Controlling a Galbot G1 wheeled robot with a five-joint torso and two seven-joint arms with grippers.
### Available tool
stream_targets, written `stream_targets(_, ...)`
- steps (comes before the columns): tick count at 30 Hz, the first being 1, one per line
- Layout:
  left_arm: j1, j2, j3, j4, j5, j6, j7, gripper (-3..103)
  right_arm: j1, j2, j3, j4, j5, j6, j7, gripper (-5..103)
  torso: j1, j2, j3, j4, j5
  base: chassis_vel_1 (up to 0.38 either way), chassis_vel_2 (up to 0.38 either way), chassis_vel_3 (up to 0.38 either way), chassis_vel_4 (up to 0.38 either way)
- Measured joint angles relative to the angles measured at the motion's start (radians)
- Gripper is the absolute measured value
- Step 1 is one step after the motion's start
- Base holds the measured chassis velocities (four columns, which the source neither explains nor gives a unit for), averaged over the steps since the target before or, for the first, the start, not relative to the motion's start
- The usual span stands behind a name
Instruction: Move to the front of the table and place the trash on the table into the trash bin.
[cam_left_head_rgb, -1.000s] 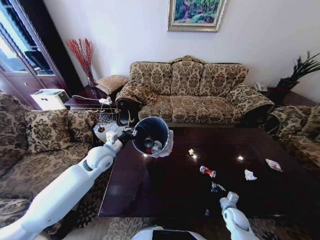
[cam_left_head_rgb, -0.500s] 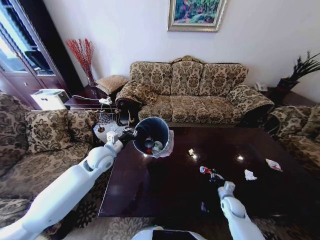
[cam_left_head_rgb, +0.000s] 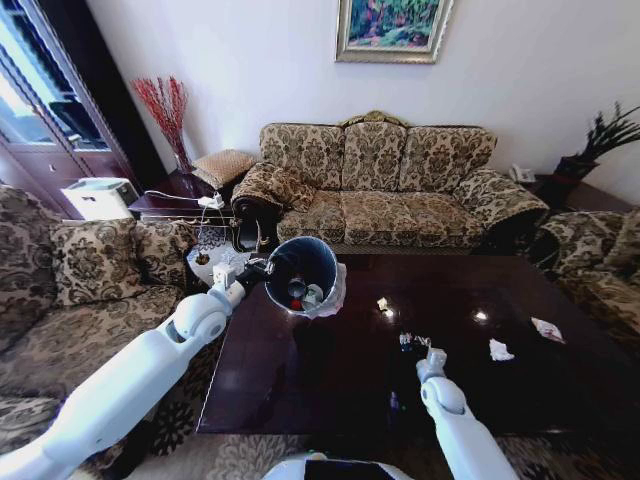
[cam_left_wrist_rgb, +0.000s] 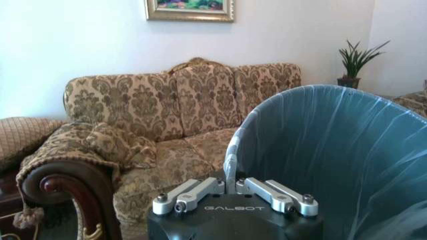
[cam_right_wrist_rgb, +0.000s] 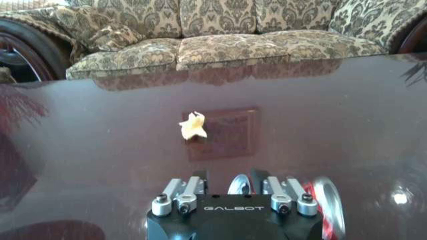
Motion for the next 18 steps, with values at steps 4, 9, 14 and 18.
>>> stream_targets(4,-0.001,-0.007,0.0,0.016,0.007,-0.01,0.014,3,-0.008,0.006,0.006,0.0,-0.01,0.0,0.005,57,0.0,0.0,0.0,0.0,0.0001,0.0,0.0,0.0,0.0)
stream_targets(9,-0.007,-0.012,0.002,0.03,0.007,-0.017,0.026,3,-0.009,0.005,0.008,0.012,-0.016,0.003,0.013,79,0.0,0.0,0.0,0.0,0.0,0.0,0.0,0.0,0.0)
stream_targets(14,-0.008,-0.012,0.002,0.04,0.008,-0.026,0.033,3,-0.009,0.005,0.006,0.016,-0.016,0.0,0.016,89,0.0,0.0,0.0,0.0001,0.0,0.0,0.0,0.0,0.0)
stream_targets(18,-0.011,-0.011,0.002,0.048,0.008,-0.03,0.038,3,-0.007,0.011,0.003,0.01,-0.016,-0.002,0.016,99,0.0,0.0,0.0,0.0001,0.0001,0.0,0.0,0.0,0.0)
